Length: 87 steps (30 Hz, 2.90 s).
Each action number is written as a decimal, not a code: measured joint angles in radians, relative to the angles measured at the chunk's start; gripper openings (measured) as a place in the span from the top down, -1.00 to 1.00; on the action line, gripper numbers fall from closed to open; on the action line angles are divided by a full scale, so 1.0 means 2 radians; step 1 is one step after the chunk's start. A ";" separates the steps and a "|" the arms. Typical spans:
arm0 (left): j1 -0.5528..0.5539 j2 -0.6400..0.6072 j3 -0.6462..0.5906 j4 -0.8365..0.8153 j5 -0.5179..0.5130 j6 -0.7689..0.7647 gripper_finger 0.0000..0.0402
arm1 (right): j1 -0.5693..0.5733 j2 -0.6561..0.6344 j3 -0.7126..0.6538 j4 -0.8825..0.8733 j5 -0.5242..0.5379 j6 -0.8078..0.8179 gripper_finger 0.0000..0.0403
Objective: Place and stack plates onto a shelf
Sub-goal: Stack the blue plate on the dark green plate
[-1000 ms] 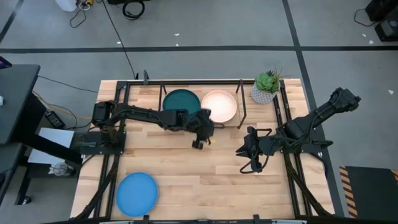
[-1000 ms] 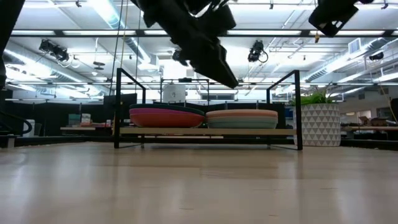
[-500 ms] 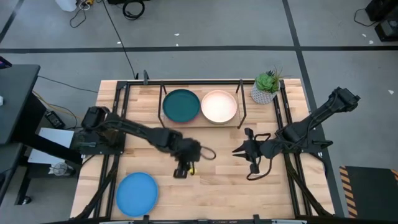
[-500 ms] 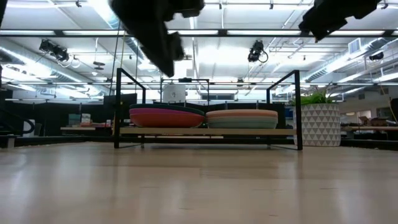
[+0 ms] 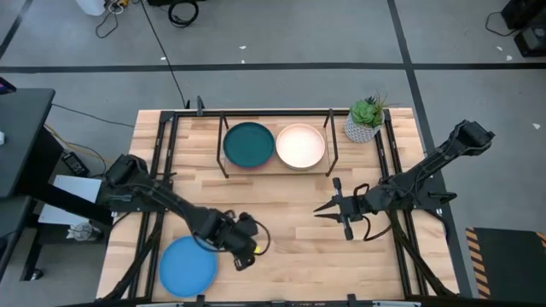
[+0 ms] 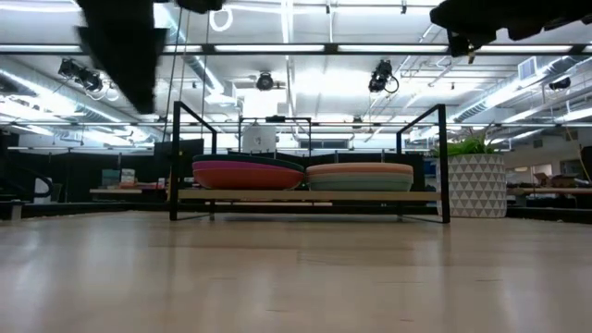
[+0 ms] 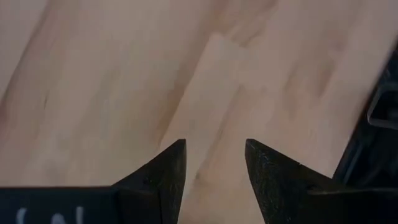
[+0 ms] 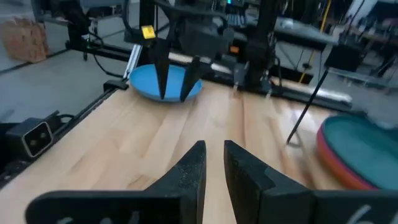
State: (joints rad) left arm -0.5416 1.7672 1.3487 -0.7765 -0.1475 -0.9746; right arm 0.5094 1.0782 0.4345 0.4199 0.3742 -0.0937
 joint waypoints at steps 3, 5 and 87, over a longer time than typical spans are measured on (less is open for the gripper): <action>-0.023 0.003 0.000 -0.020 -0.011 -0.106 0.14 | -0.003 0.000 -0.004 0.006 -0.001 -0.032 0.68; -0.037 0.010 0.000 -0.035 -0.013 -0.167 0.15 | -0.005 0.000 -0.004 0.006 -0.001 -0.045 0.68; 0.153 0.120 0.238 -0.260 -0.186 0.356 0.92 | -0.056 0.050 -0.003 0.027 -0.085 -0.074 0.68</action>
State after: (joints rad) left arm -0.2357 2.0068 1.8252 -1.2963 -0.5192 -0.2630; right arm 0.3969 1.1782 0.4278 0.4742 0.2048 -0.2414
